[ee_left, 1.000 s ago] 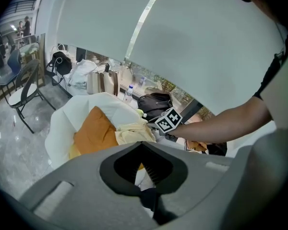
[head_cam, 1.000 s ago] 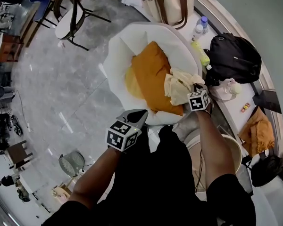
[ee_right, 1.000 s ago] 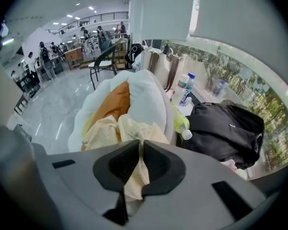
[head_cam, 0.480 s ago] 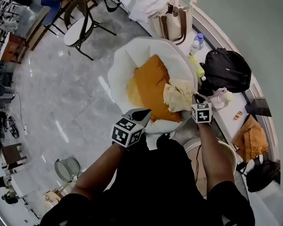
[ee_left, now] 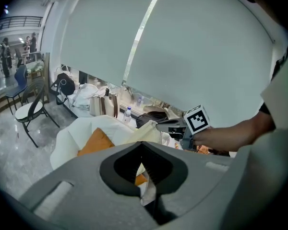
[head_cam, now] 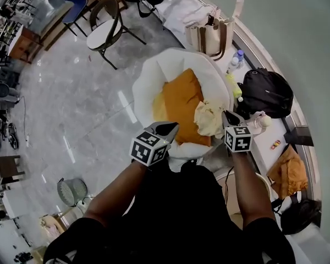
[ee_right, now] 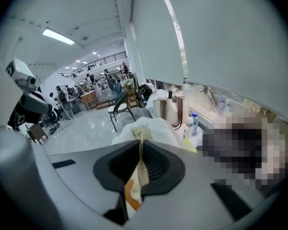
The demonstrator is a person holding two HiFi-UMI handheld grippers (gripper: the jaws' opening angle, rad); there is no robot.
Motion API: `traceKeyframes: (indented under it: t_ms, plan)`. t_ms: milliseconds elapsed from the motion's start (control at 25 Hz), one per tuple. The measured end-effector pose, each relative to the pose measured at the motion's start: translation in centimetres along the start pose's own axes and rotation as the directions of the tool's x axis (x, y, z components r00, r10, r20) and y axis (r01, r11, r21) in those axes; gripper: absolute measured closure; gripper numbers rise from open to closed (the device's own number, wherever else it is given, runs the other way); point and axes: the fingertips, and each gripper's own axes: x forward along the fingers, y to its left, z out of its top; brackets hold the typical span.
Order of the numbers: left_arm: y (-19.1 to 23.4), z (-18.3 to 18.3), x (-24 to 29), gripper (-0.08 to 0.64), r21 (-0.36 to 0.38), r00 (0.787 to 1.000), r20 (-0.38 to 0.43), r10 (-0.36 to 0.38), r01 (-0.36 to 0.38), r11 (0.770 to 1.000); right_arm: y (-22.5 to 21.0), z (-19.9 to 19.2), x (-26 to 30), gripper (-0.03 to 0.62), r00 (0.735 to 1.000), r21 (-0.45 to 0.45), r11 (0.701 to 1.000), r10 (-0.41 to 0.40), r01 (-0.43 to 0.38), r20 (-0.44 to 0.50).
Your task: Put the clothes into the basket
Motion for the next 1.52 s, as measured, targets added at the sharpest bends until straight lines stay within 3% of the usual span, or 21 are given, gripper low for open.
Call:
traceKeyframes:
  t_ms: [320, 680, 1200, 1520]
  plan:
    - [1.1, -1.5, -4.5, 0.56, -0.009, 1.0, 0.015, 0.023, -0.023, 1.0, 6.0, 5.2, -4.4, 0.558, 0.992, -0.002, 0.998, 0.066, -0.066, 0.111]
    - [1.5, -1.8, -9.7, 0.558, 0.063, 0.997, 0.069, -0.037, 0.033, 0.997, 14.0, 8.6, -10.8, 0.558, 0.97, 0.001, 0.998, 0.057, -0.059, 0.234]
    - [5.8, -10.0, -21.2, 0.56, 0.021, 0.992, 0.121, -0.033, 0.03, 0.999, 28.1, 8.2, -15.3, 0.559, 0.952, -0.014, 0.999, 0.042, -0.04, 0.304]
    - [6.3, -13.9, -26.6, 0.56, 0.06, 0.986, 0.153, -0.062, 0.053, 0.997, 36.3, 5.5, -17.6, 0.559, 0.947, 0.004, 0.999, 0.047, -0.051, 0.317]
